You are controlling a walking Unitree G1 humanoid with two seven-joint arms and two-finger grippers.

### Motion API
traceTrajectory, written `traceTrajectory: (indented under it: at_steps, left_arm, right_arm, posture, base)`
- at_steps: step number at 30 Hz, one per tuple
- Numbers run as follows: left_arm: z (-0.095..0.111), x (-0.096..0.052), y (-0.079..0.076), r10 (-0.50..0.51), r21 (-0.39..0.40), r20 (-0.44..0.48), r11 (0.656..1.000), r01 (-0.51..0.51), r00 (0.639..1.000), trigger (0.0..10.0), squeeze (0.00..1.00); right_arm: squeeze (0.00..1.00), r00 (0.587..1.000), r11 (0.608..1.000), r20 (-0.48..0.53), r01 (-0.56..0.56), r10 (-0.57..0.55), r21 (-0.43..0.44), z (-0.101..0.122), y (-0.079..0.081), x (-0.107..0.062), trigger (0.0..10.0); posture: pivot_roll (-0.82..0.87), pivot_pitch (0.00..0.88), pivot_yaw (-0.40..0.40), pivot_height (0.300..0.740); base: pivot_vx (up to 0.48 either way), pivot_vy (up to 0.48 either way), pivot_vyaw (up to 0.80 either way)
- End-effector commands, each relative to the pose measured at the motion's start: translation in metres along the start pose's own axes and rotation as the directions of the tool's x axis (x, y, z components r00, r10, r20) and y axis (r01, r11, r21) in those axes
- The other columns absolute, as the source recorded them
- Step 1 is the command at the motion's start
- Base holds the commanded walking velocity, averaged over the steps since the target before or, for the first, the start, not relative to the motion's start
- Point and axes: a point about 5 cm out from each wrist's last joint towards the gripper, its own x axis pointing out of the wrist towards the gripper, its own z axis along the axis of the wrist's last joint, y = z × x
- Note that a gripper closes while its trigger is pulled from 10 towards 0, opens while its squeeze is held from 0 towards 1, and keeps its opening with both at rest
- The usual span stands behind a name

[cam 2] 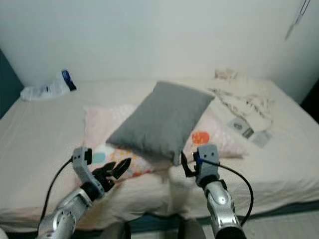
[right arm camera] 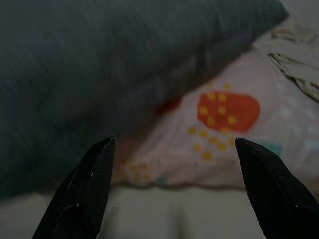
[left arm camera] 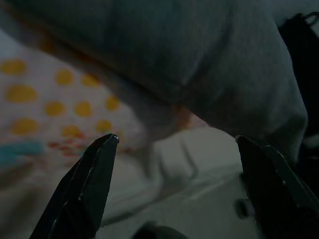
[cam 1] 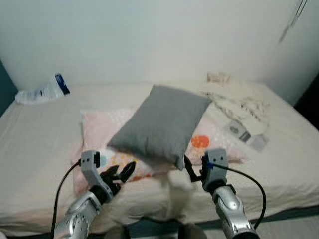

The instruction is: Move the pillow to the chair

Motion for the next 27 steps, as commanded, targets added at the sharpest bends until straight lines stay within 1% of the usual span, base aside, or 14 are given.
traceTrajectory:
  at_steps: [1, 3, 5, 6, 7, 8, 9, 10, 12, 16, 20, 22, 24, 27]
  left_arm:
    - [-0.003, 0.0, -0.007, -0.052, -0.049, -0.026, 0.998, 0.051, 0.998, 10.0, 0.0]
    - [-0.003, 0.0, -0.007, -0.052, -0.049, -0.026, 0.998, 0.051, 0.998, 10.0, 0.0]
    - [-0.002, -0.001, -0.014, -0.117, -0.115, -0.032, 0.987, 0.112, 0.993, 10.0, 0.0]
    - [-0.002, -0.001, -0.014, -0.117, -0.115, -0.032, 0.987, 0.112, 0.993, 10.0, 0.0]
    - [-0.001, -0.004, -0.019, -0.164, -0.173, -0.026, 0.972, 0.157, 0.986, 10.0, 0.0]
    - [-0.001, -0.004, -0.019, -0.164, -0.173, -0.026, 0.972, 0.157, 0.986, 10.0, 0.0]
    - [0.002, -0.007, -0.026, -0.225, -0.274, 0.0, 0.937, 0.217, 0.974, 10.0, 0.0]
    - [0.002, -0.007, -0.026, -0.225, -0.274, 0.0, 0.937, 0.217, 0.974, 10.0, 0.0]
    - [0.004, -0.005, -0.028, -0.231, -0.337, 0.034, 0.913, 0.229, 0.972, 10.0, 0.0]
    - [0.004, 0.002, -0.029, -0.209, -0.365, 0.045, 0.907, 0.211, 0.977, 10.0, 0.0]
    - [0.002, 0.015, -0.024, -0.118, -0.311, 0.037, 0.942, 0.124, 0.992, 10.0, 0.0]
    - [0.005, 0.022, -0.024, -0.099, -0.301, 0.078, 0.946, 0.118, 0.992, 10.0, 0.0]
    - [0.008, 0.025, -0.025, -0.1, -0.332, 0.105, 0.934, 0.13, 0.989, 10.0, 0.0]
    - [0.02, 0.033, -0.035, -0.14, -0.443, 0.214, 0.868, 0.224, 0.967, 10.0, 0.0]
  right_arm:
    - [0.0, 1.0, 1.0, 0.023, 0.009, -0.009, 0.01, 0.003, -0.001, -0.001, 10.0]
    - [0.0, 1.0, 1.0, 0.023, 0.009, -0.009, 0.01, 0.003, -0.001, -0.001, 10.0]
    - [0.0, 0.999, 1.0, 0.035, 0.007, -0.008, 0.014, 0.004, -0.001, -0.002, 10.0]
    - [0.0, 0.999, 1.0, 0.035, 0.007, -0.008, 0.014, 0.004, -0.001, -0.002, 10.0]
    - [0.0, 0.999, 1.0, 0.038, 0.011, -0.011, 0.013, 0.004, -0.001, -0.003, 10.0]
    - [0.0, 0.999, 1.0, 0.038, 0.011, -0.011, 0.013, 0.004, -0.001, -0.003, 10.0]
    - [0.0, 1.0, 1.0, 0.029, 0.001, -0.002, 0.016, 0.004, -0.001, -0.004, 10.0]
    - [0.0, 1.0, 1.0, 0.029, 0.001, -0.002, 0.016, 0.004, -0.001, -0.004, 10.0]
    - [0.0, 1.0, 1.0, 0.031, -0.001, 0.001, 0.014, 0.004, -0.001, -0.005, 10.0]
    - [0.0, 0.999, 1.0, 0.033, 0.005, -0.006, 0.017, 0.004, -0.002, -0.005, 10.0]
    - [0.0, 1.0, 1.0, 0.031, 0.005, -0.006, 0.019, 0.004, -0.002, -0.005, 10.0]
    - [0.0, 1.0, 1.0, 0.027, 0.006, -0.006, 0.024, 0.003, -0.002, -0.006, 10.0]
    - [0.0, 1.0, 0.999, 0.02, 0.006, -0.007, 0.035, 0.003, -0.001, -0.006, 10.0]
    - [0.0, 1.0, 0.999, 0.006, 0.004, -0.004, 0.042, 0.001, -0.001, -0.007, 10.0]
  posture:
    - [0.05, 0.074, -0.029, 0.61]
    - [0.05, 0.074, -0.029, 0.61]
    - [0.05, 0.075, -0.026, 0.6]
    - [0.05, 0.075, -0.026, 0.6]
    - [0.05, 0.076, -0.025, 0.6]
    - [0.05, 0.076, -0.025, 0.6]
    - [0.05, 0.078, -0.024, 0.595]
    - [0.05, 0.078, -0.024, 0.595]
    - [0.05, 0.08, -0.025, 0.58]
    - [0.05, 0.085, -0.027, 0.575]
    - [0.05, 0.089, -0.027, 0.575]
    - [0.05, 0.09, -0.026, 0.575]
    - [0.04, 0.093, -0.025, 0.575]
    - [0.04, 0.093, -0.024, 0.575]
  base:
    - [0.0, 0.0, 0.0]
    - [0.0, 0.0, 0.0]
    - [0.0, 0.0, 0.0]
    - [0.0, 0.0, 0.0]
    - [0.0, 0.0, 0.0]
    - [0.0, 0.0, 0.0]
    - [0.0, 0.0, 0.0]
    - [0.0, 0.0, 0.0]
    - [0.0, 0.0, 0.0]
    - [0.0, 0.0, 0.0]
    - [0.0, 0.0, 0.0]
    - [0.0, 0.0, 0.0]
    - [0.0, 0.0, 0.0]
    - [0.0, 0.0, 0.0]
